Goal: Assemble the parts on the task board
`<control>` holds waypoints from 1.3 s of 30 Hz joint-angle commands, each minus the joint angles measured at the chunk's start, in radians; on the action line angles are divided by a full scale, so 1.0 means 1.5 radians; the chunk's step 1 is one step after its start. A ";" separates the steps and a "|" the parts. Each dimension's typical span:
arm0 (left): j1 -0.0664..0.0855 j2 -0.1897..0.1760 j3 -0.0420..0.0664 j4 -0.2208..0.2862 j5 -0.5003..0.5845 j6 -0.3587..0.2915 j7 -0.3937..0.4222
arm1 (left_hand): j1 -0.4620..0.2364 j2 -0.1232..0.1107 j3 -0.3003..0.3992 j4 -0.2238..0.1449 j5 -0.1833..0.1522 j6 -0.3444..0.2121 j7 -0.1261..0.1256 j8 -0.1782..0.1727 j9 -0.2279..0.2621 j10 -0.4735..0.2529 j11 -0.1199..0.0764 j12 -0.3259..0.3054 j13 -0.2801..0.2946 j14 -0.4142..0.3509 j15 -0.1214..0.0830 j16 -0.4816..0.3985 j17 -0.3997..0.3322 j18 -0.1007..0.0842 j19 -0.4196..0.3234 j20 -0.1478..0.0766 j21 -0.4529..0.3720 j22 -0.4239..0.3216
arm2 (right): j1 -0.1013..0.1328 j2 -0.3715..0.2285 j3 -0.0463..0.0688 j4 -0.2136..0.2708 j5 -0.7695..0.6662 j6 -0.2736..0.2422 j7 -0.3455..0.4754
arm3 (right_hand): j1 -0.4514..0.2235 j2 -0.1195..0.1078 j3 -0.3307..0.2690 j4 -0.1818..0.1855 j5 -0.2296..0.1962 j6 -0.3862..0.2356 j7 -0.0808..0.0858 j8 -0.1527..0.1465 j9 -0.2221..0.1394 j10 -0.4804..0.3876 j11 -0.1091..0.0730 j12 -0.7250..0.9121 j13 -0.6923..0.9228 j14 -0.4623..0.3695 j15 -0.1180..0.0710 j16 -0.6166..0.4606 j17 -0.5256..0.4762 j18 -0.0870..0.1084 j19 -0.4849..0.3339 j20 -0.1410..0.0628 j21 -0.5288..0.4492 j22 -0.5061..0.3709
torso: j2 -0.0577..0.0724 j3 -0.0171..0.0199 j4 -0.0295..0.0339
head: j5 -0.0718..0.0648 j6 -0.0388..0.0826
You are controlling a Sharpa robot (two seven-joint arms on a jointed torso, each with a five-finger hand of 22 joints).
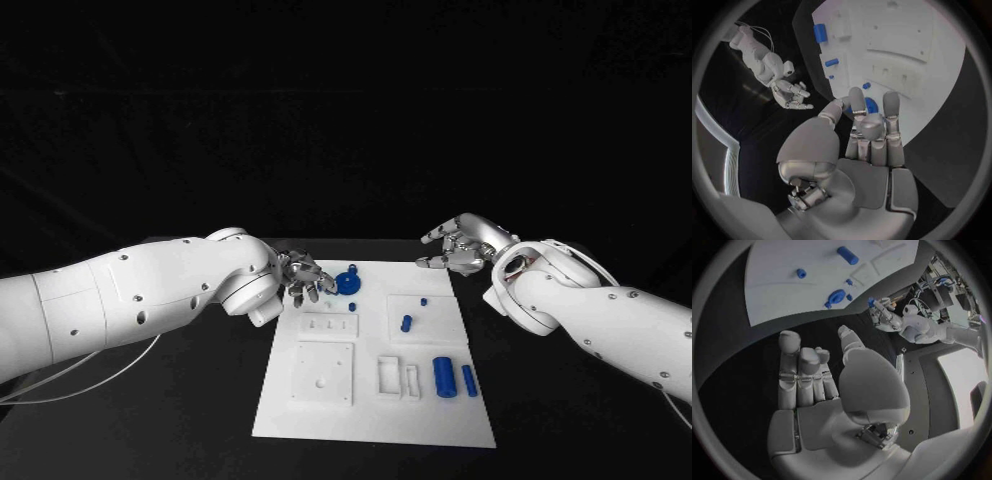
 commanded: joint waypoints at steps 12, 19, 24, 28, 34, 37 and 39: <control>-0.023 -0.002 0.000 0.007 -0.046 -0.021 -0.008 | -0.014 0.015 0.000 0.014 -0.026 0.128 -0.074 -0.009 0.395 0.031 -0.012 0.046 0.011 0.015 -0.001 0.055 0.071 -0.003 0.020 0.005 -0.040 0.075 | -0.001 -0.007 0.004 -0.001 0.036 -0.014 0.009 | 0.000 0.002 0.006 -0.002 0.011 0.006 -0.001 -0.003 0.000 -0.003 -0.001 -0.002 -0.003 0.002 0.003 -0.003 -0.001 0.006 0.029 0.003 -0.004 0.012 | 0.000 -0.0004 -0.0017 | 0.009 -0.016; -0.034 0.005 0.000 0.000 -0.054 -0.003 -0.013 | -0.010 0.026 -0.009 0.028 -0.059 0.130 -0.075 -0.009 0.406 0.030 -0.012 0.052 0.012 0.015 0.000 0.062 0.078 -0.003 0.028 0.008 -0.065 0.110 | -0.001 -0.008 0.004 -0.001 0.039 -0.015 0.009 | -0.002 0.002 0.007 -0.002 0.023 0.007 -0.001 -0.003 0.000 -0.003 -0.002 -0.002 -0.005 0.002 0.002 -0.003 -0.001 0.006 0.029 0.002 -0.004 0.011 | 0.001 -0.0012 -0.0010 | 0.007 -0.021; -0.040 0.009 0.000 -0.002 -0.064 0.008 -0.016 | -0.009 0.030 -0.012 0.034 -0.067 0.132 -0.076 -0.009 0.411 0.030 -0.013 0.057 0.012 0.016 0.000 0.066 0.083 -0.003 0.038 0.009 -0.092 0.145 | -0.001 -0.008 0.005 -0.001 0.041 -0.014 0.009 | -0.002 0.003 0.008 -0.002 0.028 0.008 -0.001 -0.003 0.000 -0.004 -0.002 -0.002 -0.005 0.002 0.002 -0.004 -0.002 0.006 0.029 0.002 -0.004 0.011 | 0.001 -0.0012 -0.0010 | 0.006 -0.025; -0.046 0.011 0.000 -0.004 -0.072 0.015 -0.018 | -0.010 0.032 -0.015 0.039 -0.075 0.135 -0.077 -0.009 0.416 0.030 -0.013 0.059 0.011 0.016 0.000 0.070 0.086 -0.003 0.043 0.010 -0.107 0.165 | -0.001 -0.009 0.005 -0.001 0.041 -0.014 0.008 | -0.003 0.003 0.008 -0.002 0.033 0.009 -0.001 -0.003 0.000 -0.003 -0.002 -0.002 -0.006 0.003 0.002 -0.003 -0.001 0.006 0.029 0.002 -0.004 0.010 | 0.001 -0.0013 -0.0005 | 0.005 -0.027; -0.053 0.011 0.000 -0.004 -0.086 0.018 -0.020 | -0.010 0.033 -0.016 0.041 -0.077 0.137 -0.077 -0.009 0.421 0.031 -0.013 0.059 -0.001 0.015 0.001 0.068 0.084 -0.003 0.054 0.011 -0.135 0.199 | -0.001 -0.009 0.005 -0.001 0.042 -0.012 0.007 | -0.002 0.003 0.009 -0.003 0.043 0.010 -0.001 -0.003 0.000 -0.003 -0.002 -0.001 -0.006 0.003 0.002 -0.004 -0.002 0.006 0.029 0.002 -0.003 0.010 | 0.000 -0.0022 -0.0001 | 0.005 -0.030; -0.054 0.011 0.000 -0.004 -0.095 0.019 -0.020 | -0.010 0.033 -0.016 0.041 -0.077 0.138 -0.077 -0.009 0.421 0.031 -0.013 0.061 -0.005 0.014 0.001 0.067 0.082 -0.003 0.059 0.012 -0.151 0.217 | -0.001 -0.009 0.005 -0.002 0.042 -0.012 0.007 | -0.002 0.003 0.010 -0.003 0.046 0.010 -0.001 -0.003 0.000 -0.003 -0.002 -0.002 -0.006 0.003 0.002 -0.003 -0.001 0.006 0.029 0.002 -0.003 0.010 | 0.000 -0.0021 0.0004 | 0.005 -0.030; -0.055 0.010 0.000 -0.003 -0.102 0.021 -0.021 | -0.009 0.033 -0.016 0.039 -0.077 0.137 -0.077 -0.009 0.420 0.031 -0.013 0.061 -0.007 0.016 0.001 0.068 0.083 -0.003 0.064 0.012 -0.164 0.233 | -0.001 -0.009 0.005 -0.002 0.042 -0.012 0.007 | -0.002 0.004 0.010 -0.003 0.048 0.010 -0.001 -0.003 0.000 -0.003 -0.002 -0.001 -0.006 0.003 0.002 -0.003 -0.001 0.006 0.029 0.002 -0.003 0.010 | 0.000 -0.0020 0.0004 | 0.005 -0.031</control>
